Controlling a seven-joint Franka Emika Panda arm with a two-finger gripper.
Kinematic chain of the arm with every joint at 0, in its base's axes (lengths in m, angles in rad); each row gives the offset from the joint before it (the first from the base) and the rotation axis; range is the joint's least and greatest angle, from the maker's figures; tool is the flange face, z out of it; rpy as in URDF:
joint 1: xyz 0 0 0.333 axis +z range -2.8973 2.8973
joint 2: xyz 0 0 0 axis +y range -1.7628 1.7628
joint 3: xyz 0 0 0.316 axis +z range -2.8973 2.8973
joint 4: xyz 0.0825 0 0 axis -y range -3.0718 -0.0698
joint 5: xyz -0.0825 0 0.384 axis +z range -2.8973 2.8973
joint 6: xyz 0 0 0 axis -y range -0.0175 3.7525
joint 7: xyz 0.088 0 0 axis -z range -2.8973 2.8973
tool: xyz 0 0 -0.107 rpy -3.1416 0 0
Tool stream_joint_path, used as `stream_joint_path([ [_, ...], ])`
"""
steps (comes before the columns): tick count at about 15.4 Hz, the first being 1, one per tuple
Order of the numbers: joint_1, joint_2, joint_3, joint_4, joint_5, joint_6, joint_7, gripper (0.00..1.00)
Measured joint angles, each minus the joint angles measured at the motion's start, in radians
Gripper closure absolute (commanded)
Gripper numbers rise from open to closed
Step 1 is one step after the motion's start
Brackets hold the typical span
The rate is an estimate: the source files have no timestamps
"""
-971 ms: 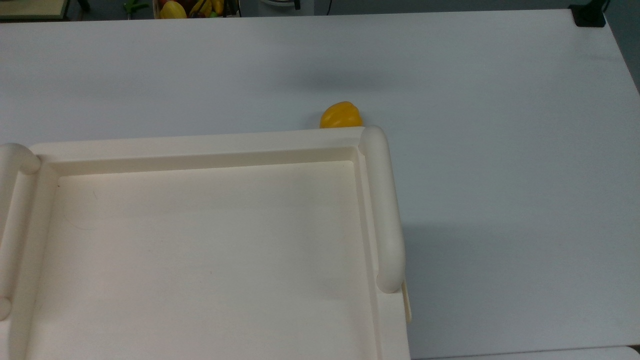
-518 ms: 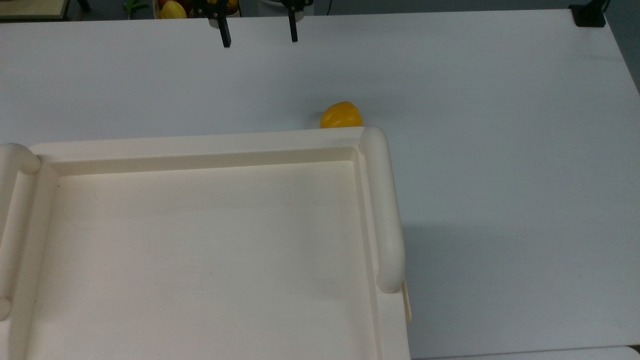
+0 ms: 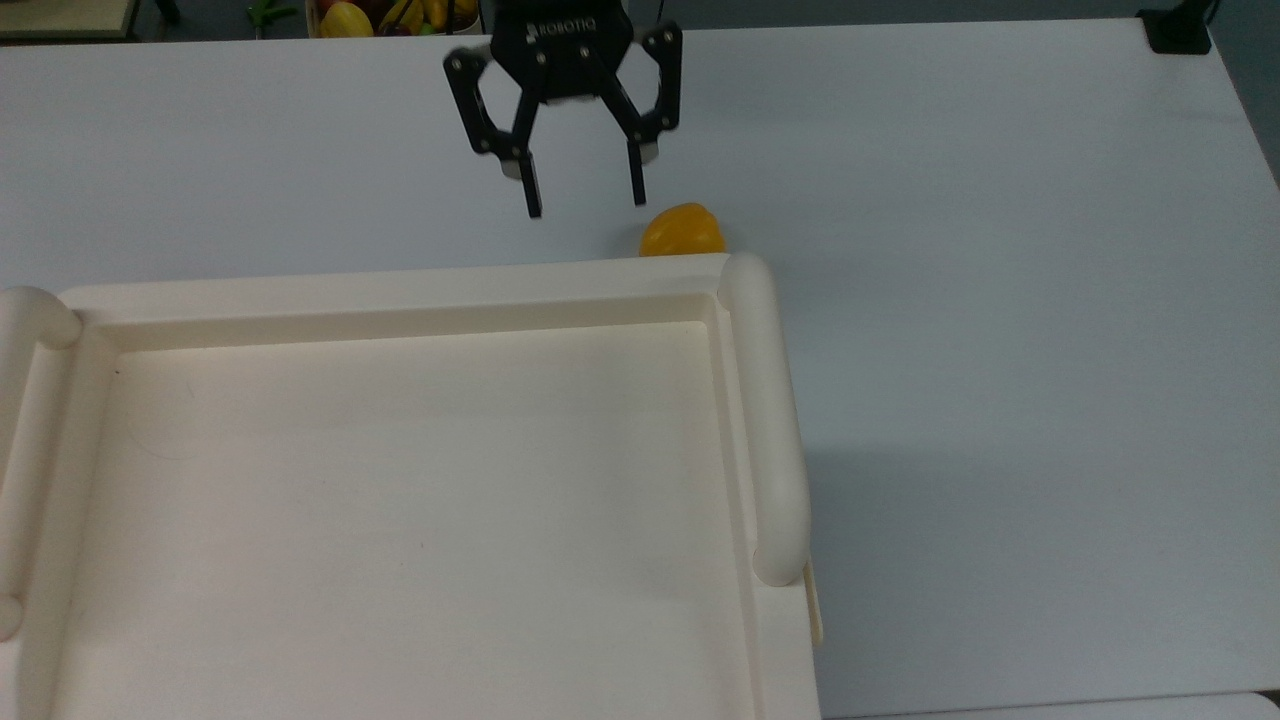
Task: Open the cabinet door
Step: 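Lower the open gripper toward the edge of the cabinet door, then close the gripper on the door edge and pull it outward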
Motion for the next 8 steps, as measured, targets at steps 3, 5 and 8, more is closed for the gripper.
stream_joint_path([
  [3,0.018,0.06,0.0,-0.001,0.0,0.13,0.0,0.35],
  [5,0.023,0.096,0.001,0.001,0.0,0.21,0.0,0.36],
  [8,0.03,0.136,0.001,0.015,0.0,0.272,0.0,0.36],
])
